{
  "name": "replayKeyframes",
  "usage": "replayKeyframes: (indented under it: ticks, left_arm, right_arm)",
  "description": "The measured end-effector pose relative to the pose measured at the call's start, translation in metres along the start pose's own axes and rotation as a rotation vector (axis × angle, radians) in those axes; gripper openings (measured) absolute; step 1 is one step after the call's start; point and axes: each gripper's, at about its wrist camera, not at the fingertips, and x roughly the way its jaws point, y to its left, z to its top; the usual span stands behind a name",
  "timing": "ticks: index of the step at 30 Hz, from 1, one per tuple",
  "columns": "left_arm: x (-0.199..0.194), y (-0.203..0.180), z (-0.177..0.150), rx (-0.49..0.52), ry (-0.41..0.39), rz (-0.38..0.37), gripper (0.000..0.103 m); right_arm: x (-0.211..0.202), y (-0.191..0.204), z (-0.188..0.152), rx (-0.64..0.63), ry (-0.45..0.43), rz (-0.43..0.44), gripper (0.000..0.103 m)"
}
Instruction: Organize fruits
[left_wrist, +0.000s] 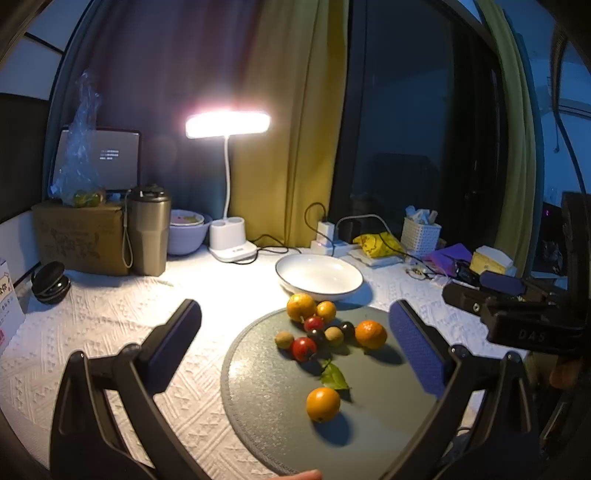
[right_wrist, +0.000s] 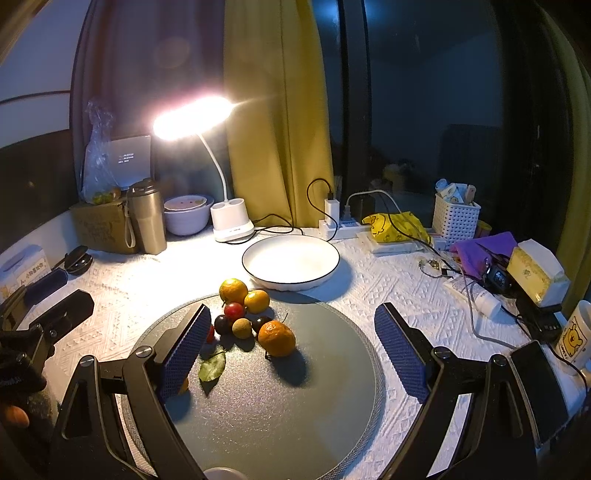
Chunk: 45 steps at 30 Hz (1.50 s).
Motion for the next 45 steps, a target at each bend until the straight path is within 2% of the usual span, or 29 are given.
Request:
replayKeyframes:
  ticks: [29,45]
  left_arm:
    - [0.013,-0.004,-0.002,0.003,0.030,-0.007,0.102]
    - [0.045,-0.006,-0.019,-0.007,0.148,-0.032,0.102]
  right_arm:
    - [0.008,-0.001,-0.002,0.002,0.010,0.003,0.092]
    - [0.035,-0.009,-0.010,0.022,0.080,0.018,0.092]
